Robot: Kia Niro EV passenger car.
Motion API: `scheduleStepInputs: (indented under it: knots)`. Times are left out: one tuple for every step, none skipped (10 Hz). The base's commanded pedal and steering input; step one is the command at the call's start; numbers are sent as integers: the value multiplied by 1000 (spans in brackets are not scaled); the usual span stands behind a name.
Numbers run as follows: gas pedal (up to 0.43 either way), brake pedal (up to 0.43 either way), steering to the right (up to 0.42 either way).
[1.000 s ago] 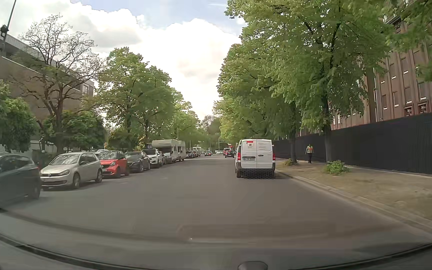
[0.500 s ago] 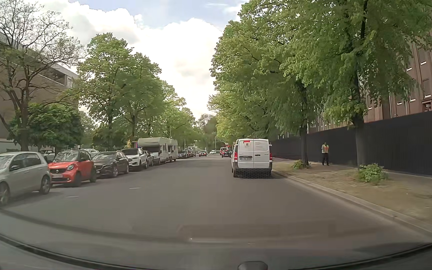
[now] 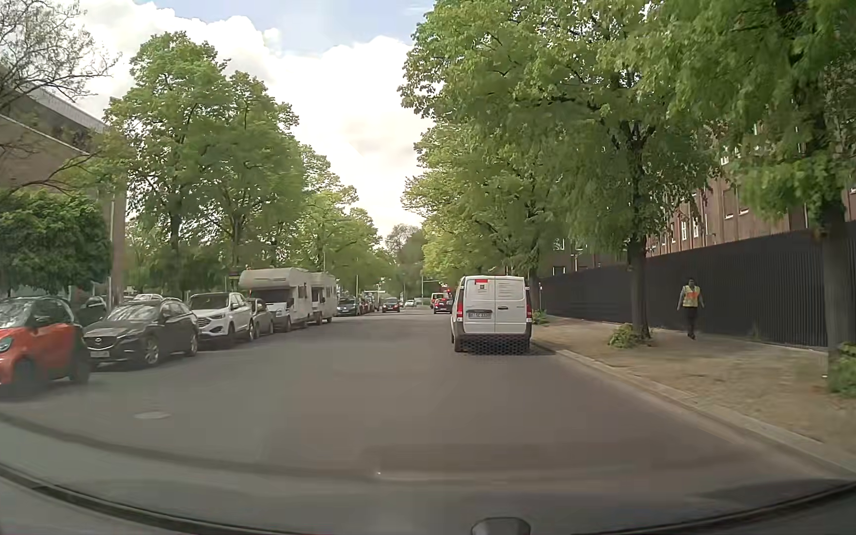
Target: Follow the waypoints while adhering to traffic rules and regulations
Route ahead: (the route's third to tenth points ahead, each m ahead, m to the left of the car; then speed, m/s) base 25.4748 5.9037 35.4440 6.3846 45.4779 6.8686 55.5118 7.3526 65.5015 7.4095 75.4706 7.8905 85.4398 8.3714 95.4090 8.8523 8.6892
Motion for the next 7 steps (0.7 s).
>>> scheduleStepInputs:
  knots:
    - [0,18,3]
    - [0,18,3]
    - [0,18,2]
    - [0,18,2]
    - [0,18,2]
    - [0,18,0]
    - [28,18,-5]
